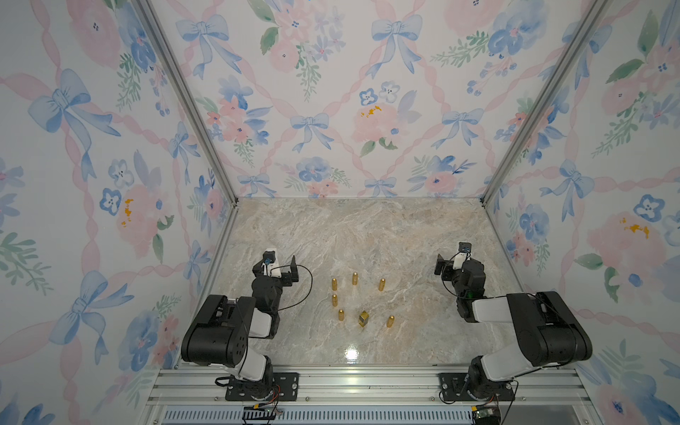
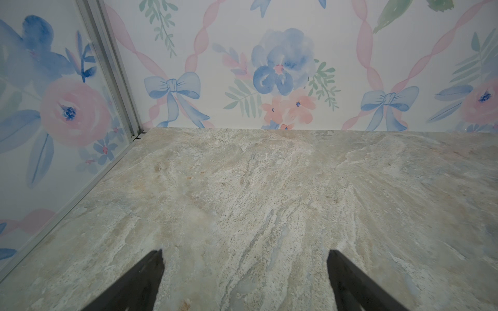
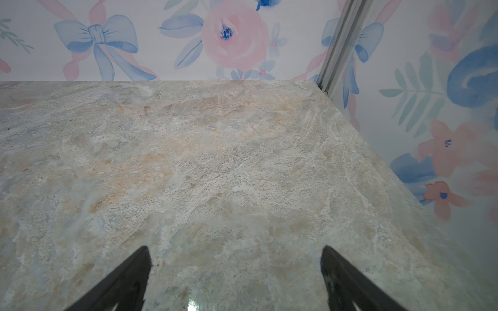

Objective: Open the lipstick cap
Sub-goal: Pick up the lipstick at the center of the board.

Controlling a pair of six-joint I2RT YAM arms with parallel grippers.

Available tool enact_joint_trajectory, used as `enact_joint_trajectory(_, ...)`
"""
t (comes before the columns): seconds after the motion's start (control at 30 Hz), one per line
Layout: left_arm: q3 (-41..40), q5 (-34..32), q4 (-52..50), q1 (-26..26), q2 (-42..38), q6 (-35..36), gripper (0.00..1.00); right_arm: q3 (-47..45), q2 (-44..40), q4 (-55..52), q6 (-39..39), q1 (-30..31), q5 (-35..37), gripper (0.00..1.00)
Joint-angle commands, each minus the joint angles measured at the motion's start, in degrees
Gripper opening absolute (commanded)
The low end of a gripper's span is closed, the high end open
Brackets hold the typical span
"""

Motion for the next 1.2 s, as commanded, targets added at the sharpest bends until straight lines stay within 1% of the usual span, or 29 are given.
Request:
enact_joint_trajectory(0.0,0.83,-0.62,1.68,-0.14,0.78,0.96,0.98,1.11,0.93,1.52,-0.64,0.74,1.08,0.99)
enact_joint_trajectory(0.3,0.77,-0.64,1.66,-0.14,0.63,0.95,0.98,0.98,0.94,1.74,-0.63,0.8,1.2,0.99)
enact_joint_trajectory(0.4,0.94,-0.94,1.42,-0.14,0.27,0.87,0.98,-0.48,0.94,4.85,-0.28,0.85,3.14,0.99)
enact_joint_trajectory(0.53,-0.12,-1.39,1.02,-0.14,-2.7,0.6,0.98,-4.88,-0.25,12.27,0.16,0.91,4.69,0.99)
enact_joint_trajectory(0.6,-0.76,-1.71,0.68,-0.14,-4.56,0.6,0.98,-5.71,-1.49,12.67,0.22,1.02,5.79,0.99)
enact_joint_trajectory(0.67,-0.74,-3.46,-0.71,-0.11,-6.26,-0.14,0.98,-5.74,-3.92,10.29,0.43,1.09,6.71,0.99)
enact_joint_trajectory(0.77,-0.98,-4.2,-2.49,-0.05,-9.06,-0.39,0.98,-5.13,-9.38,4.67,0.26,1.26,6.97,0.99)
enact_joint_trajectory(0.83,-1.11,-4.28,-4.09,-0.04,-11.69,-0.3,0.98,-4.08,-13.45,-1.04,0.76,1.25,7.64,0.99)
enact_joint_trajectory(0.87,-0.93,-4.84,-5.58,-0.05,-13.37,-0.59,0.98,-3.07,-16.06,-5.79,1.69,1.26,8.12,0.99)
enact_joint_trajectory(0.93,-0.82,-6.08,-6.68,-0.05,-16.95,-1.73,0.98,0.03,-21.44,-17.32,6.65,0.81,9.67,0.99)
enact_joint_trajectory(1.0,-0.58,-7.86,-7.21,-0.01,-20.61,-4.35,0.98,3.83,-25.78,-29.0,14.12,-0.63,9.63,0.99)
enact_joint_trajectory(1.03,-0.4,-8.07,-7.62,0.03,-22.23,-5.42,0.98,5.14,-27.07,-33.01,17.62,-1.37,9.21,0.99)
enact_joint_trajectory(1.07,-0.17,-8.03,-8.14,0.03,-23.73,-6.63,0.98,6.22,-28.08,-36.39,20.51,-2.23,8.17,0.99)
enact_joint_trajectory(1.17,0.41,-8.27,-11.24,0.29,-27.48,-14.39,0.98,9.59,-30.83,-47.59,25.14,-6.38,2.23,0.99)
